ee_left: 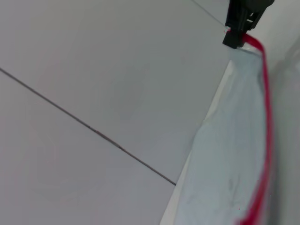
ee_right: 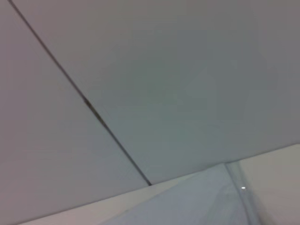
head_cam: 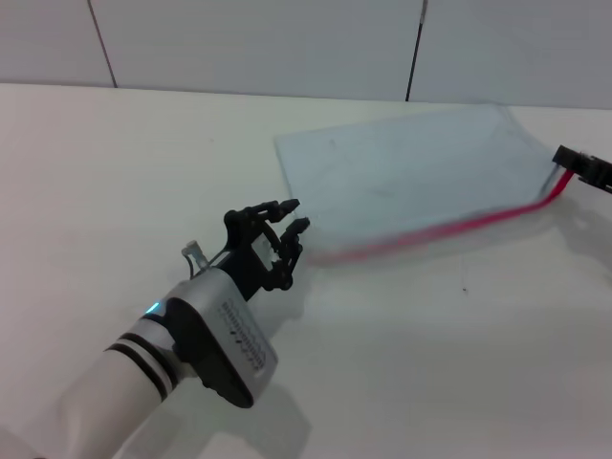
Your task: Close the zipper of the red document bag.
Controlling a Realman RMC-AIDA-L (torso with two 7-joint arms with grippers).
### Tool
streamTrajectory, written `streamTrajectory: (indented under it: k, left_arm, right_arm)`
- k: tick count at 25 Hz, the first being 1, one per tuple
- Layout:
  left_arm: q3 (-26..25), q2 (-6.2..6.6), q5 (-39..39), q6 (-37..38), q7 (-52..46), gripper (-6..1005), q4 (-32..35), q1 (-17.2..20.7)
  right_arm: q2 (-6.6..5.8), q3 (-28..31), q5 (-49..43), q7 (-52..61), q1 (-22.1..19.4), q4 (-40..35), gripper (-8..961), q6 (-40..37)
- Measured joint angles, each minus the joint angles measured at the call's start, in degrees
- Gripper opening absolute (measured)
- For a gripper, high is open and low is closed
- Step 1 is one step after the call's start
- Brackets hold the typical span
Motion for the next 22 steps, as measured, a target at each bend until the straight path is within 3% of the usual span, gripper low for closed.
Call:
streamTrajectory:
  k: [1,8,13,17,22]
  left_arm:
    - [-0.02,0.07,-0.01,0.58,-0.54,182,0.01,0.24]
    - [-0.62,0.18,-0.23,7.73,-8.77,245,2.96,1.67]
    - [-2.19,0.3,-0.43,12.89,-15.06,471,5.22,2.7]
    - [-4.28,0.43,-0.5,16.18,-23.95,528,7.62,3.3]
    - [-5.21,0.55,-0.83,19.76,-38.93,556,12.26,3.65]
  right_arm:
    - [0.0,0.14,0.09,0.0,-0.1,-0.02,49,0.04]
    - [0.26,1.87,2.01,-5.22,-1.11,-1.21,321,-5.43]
    - [0.48,2.08,9.69,-16.35,-3.63,-0.21,536,-15.81]
    - [0.6,2.13,17.23,-26.89,-6.13,3.66,732,-20.99]
    - [0.72,2.19,25.25,-41.79,-8.55,9.73,734,-25.08]
